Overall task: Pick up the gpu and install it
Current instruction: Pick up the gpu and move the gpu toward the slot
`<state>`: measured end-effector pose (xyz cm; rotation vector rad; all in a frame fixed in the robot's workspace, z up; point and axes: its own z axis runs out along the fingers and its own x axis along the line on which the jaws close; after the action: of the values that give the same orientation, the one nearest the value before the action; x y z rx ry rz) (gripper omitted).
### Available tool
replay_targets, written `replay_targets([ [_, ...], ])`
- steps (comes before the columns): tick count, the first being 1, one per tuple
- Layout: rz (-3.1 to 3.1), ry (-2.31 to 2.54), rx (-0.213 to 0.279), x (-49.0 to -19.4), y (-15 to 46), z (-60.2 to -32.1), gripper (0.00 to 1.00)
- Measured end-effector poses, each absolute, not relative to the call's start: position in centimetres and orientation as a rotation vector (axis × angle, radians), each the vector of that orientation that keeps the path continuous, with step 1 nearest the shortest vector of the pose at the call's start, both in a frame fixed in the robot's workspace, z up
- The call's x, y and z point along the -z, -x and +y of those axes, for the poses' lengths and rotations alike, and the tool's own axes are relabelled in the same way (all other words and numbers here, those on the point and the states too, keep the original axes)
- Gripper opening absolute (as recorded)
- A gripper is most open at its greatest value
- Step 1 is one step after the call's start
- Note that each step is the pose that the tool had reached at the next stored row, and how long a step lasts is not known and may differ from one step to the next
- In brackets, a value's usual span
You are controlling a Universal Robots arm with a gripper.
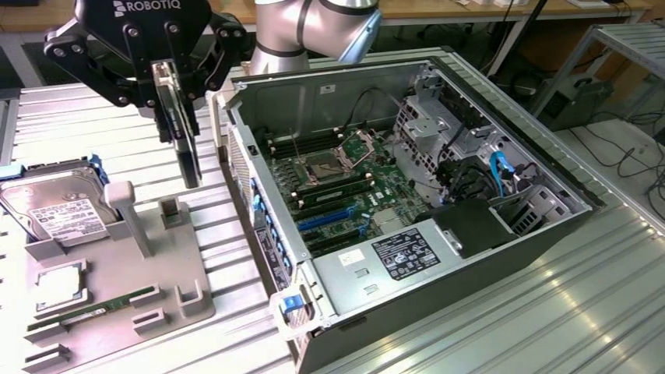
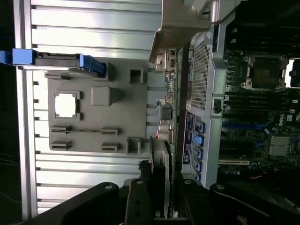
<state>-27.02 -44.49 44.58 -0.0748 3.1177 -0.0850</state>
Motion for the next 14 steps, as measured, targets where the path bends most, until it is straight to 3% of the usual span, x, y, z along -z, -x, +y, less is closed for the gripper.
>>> replay_targets([
  [14, 3.118, 0.075, 0.085, -44.57, 26.06, -44.49, 0.27],
])
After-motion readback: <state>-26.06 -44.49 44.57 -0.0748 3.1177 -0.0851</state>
